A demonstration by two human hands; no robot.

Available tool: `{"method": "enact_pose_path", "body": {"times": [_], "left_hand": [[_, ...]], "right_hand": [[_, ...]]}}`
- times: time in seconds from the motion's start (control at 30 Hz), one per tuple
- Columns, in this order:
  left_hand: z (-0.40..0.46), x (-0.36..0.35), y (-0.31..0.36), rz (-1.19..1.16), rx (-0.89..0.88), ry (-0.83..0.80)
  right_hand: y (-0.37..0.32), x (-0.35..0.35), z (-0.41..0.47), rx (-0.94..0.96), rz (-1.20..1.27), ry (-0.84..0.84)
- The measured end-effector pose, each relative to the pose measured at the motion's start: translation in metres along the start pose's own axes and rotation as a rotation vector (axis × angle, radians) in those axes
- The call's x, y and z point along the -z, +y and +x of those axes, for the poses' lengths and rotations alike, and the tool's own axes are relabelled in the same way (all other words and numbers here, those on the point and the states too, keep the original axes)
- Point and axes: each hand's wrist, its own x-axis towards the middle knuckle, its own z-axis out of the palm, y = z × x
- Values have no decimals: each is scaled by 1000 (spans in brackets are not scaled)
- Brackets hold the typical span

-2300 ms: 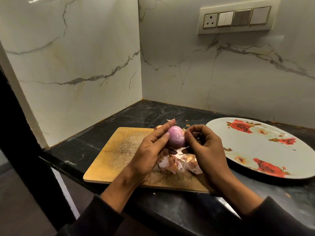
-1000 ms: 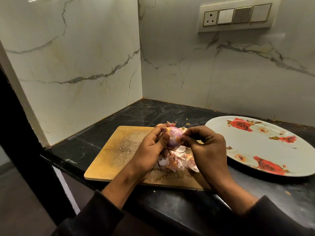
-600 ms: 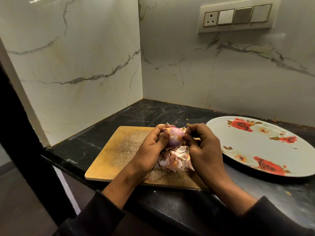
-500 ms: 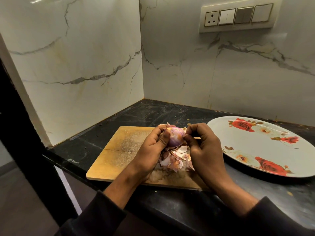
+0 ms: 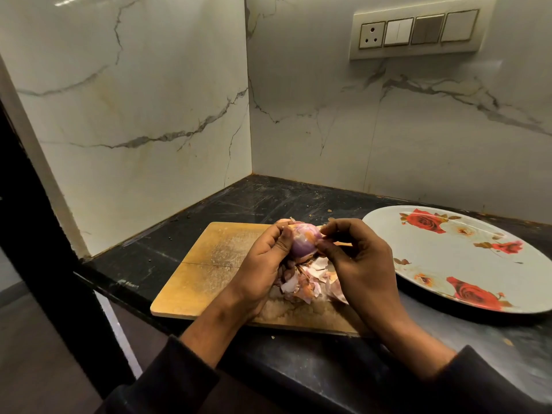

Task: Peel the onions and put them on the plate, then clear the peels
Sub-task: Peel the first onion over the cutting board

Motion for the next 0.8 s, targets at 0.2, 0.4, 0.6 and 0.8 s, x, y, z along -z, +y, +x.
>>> {"method": "enact_pose_path", "body": {"times": [0.2,0.4,0.6,0.8], "left_hand": [[-2,-1,3,7,11,-11],[-3,-3,3,13,-15,-24],[-1,0,2,39,-32,-60],[-1,-1,2,76,-53,-59]], "right_hand": [[-1,3,2,-36,75,1],[-3,2,2,-50,96,-24],[-2,1,1,-44,82,-78],[-2,1,2,12,19,-30]]}}
